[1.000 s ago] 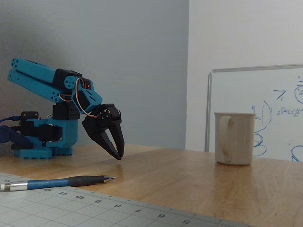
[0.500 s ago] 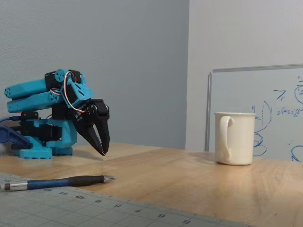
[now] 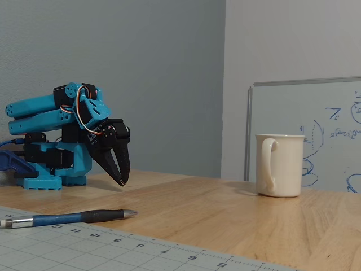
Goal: Touch the pen.
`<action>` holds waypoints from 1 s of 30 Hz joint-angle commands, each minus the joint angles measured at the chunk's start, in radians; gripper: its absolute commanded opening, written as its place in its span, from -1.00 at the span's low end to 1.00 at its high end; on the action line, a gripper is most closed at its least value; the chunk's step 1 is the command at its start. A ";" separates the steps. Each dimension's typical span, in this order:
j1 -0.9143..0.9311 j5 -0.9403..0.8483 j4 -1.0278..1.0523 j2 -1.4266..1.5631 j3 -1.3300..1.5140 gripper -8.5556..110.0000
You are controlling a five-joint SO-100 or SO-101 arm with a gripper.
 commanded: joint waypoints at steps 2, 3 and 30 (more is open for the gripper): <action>0.003 0.002 0.003 0.029 -0.021 -0.85; 0.003 0.002 0.003 0.029 -0.021 -0.85; 0.080 0.006 -0.250 0.029 -0.150 -0.85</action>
